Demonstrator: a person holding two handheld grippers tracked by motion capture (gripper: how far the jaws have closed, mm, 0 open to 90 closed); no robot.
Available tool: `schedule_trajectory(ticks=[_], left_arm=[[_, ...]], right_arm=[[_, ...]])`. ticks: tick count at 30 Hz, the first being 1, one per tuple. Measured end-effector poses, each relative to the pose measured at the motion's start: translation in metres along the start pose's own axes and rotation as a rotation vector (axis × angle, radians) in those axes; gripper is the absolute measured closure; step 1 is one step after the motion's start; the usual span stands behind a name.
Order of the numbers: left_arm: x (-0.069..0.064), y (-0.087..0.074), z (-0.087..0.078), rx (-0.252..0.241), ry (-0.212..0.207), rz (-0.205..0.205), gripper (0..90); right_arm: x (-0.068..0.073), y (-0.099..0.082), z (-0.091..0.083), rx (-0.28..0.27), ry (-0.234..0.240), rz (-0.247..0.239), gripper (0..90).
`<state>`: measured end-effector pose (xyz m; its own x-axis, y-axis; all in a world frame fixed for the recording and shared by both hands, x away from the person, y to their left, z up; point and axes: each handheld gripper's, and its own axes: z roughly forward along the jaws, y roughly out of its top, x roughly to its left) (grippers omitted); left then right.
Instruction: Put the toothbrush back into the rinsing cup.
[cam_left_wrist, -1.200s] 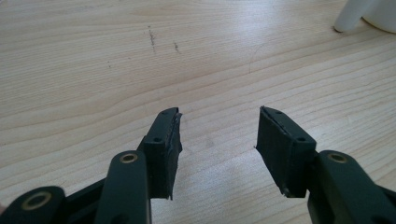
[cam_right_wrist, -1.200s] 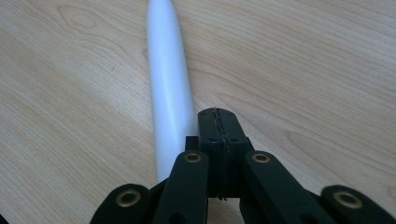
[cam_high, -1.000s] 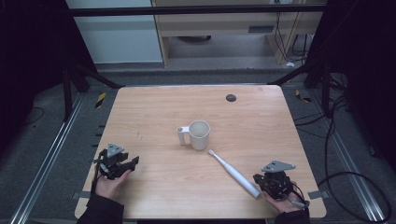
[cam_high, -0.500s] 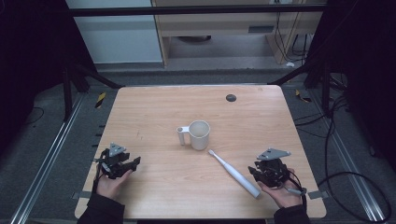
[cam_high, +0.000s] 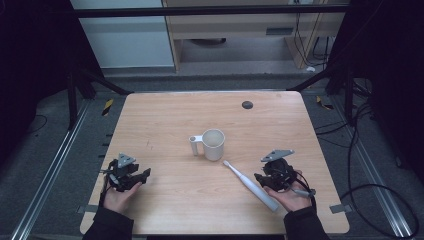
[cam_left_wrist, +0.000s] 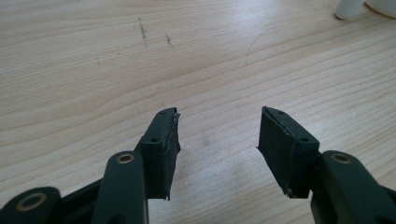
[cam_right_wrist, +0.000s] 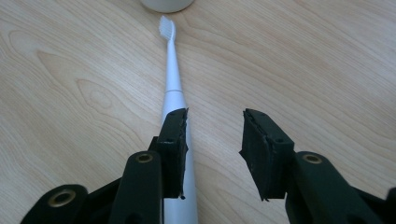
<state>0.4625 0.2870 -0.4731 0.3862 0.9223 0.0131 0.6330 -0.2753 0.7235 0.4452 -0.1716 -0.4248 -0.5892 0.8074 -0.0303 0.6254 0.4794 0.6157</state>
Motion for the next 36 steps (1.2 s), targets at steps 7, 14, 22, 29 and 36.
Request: schedule_trajectory(ticks=[7, 14, 22, 29, 36], left_arm=[[0.0, 0.0, 0.001, 0.004, -0.003, 0.0, 46.7], [0.0, 0.0, 0.001, 0.004, -0.004, 0.002, 46.6], [0.0, 0.0, 0.001, 0.008, -0.006, 0.001, 46.5], [0.0, 0.0, 0.001, 0.008, -0.007, 0.002, 46.5], [0.0, 0.0, 0.002, 0.011, -0.007, 0.005, 46.5]], right_arm=[[0.008, 0.013, 0.011, 0.053, 0.028, -0.015, 58.7], [0.01, 0.021, 0.02, 0.101, 0.042, -0.032, 59.3], [0.013, 0.025, 0.031, 0.162, 0.058, -0.045, 60.0], [0.014, 0.026, 0.039, 0.207, 0.067, -0.045, 60.5], [0.015, 0.023, 0.046, 0.239, 0.077, -0.054, 61.2]])
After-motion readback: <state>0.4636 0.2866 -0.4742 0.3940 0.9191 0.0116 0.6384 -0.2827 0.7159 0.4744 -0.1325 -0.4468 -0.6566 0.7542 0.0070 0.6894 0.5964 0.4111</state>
